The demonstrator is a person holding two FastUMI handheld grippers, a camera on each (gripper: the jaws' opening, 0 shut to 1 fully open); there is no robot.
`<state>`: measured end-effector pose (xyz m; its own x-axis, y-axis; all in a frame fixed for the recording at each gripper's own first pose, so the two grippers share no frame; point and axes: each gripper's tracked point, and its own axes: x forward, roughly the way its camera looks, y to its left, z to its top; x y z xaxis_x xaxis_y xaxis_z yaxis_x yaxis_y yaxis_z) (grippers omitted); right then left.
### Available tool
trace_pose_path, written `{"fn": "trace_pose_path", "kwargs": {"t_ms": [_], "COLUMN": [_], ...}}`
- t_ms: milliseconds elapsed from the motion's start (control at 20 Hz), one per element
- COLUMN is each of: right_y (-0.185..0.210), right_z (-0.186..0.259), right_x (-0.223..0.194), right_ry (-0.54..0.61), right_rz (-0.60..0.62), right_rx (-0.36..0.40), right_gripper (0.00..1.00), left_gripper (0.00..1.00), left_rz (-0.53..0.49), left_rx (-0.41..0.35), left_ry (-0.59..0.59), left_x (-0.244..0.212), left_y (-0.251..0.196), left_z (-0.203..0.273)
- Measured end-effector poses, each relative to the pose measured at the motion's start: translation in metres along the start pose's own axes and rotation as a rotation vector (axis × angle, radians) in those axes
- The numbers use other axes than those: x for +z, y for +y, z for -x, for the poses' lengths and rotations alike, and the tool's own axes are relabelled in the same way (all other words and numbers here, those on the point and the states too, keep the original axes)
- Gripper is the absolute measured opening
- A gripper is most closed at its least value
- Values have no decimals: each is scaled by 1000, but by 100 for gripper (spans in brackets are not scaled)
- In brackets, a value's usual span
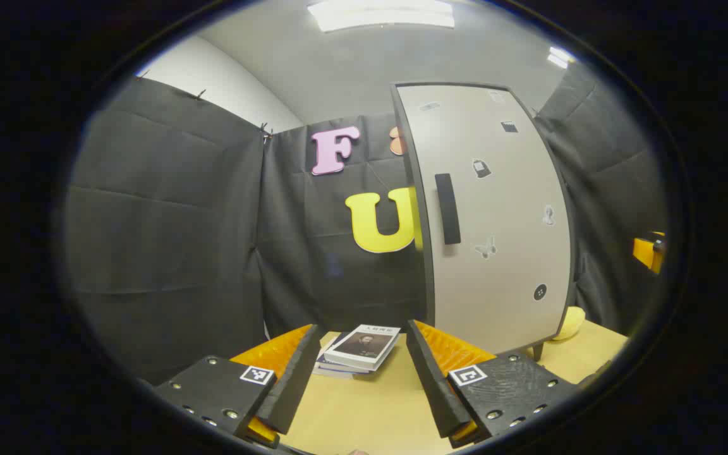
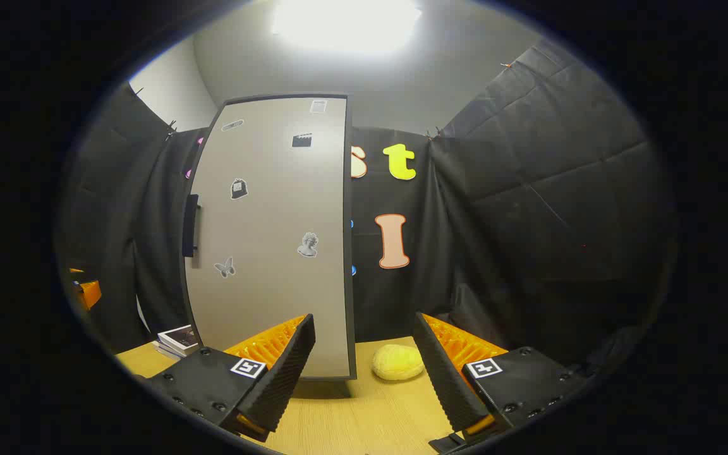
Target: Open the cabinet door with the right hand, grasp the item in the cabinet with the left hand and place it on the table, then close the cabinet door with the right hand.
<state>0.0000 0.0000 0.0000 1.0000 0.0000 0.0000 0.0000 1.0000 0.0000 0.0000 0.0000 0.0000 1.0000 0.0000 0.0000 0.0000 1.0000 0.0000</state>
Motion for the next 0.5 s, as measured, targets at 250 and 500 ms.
{"fn": "trace_pose_path", "kwargs": {"t_ms": [250, 500], "right_y": [4, 9], "right_z": [-5, -6], "right_x": [-1, -2], "right_ry": [10, 19], "right_rz": [2, 2], "right_rx": [11, 20], "right_gripper": [99, 99], "left_gripper": [83, 85], "left_rz": [-6, -8], "left_rx": [7, 13], "left_ry": [-11, -7], "left_x": [3, 2], "left_y": [4, 8], "left_z": [-1, -2]}}
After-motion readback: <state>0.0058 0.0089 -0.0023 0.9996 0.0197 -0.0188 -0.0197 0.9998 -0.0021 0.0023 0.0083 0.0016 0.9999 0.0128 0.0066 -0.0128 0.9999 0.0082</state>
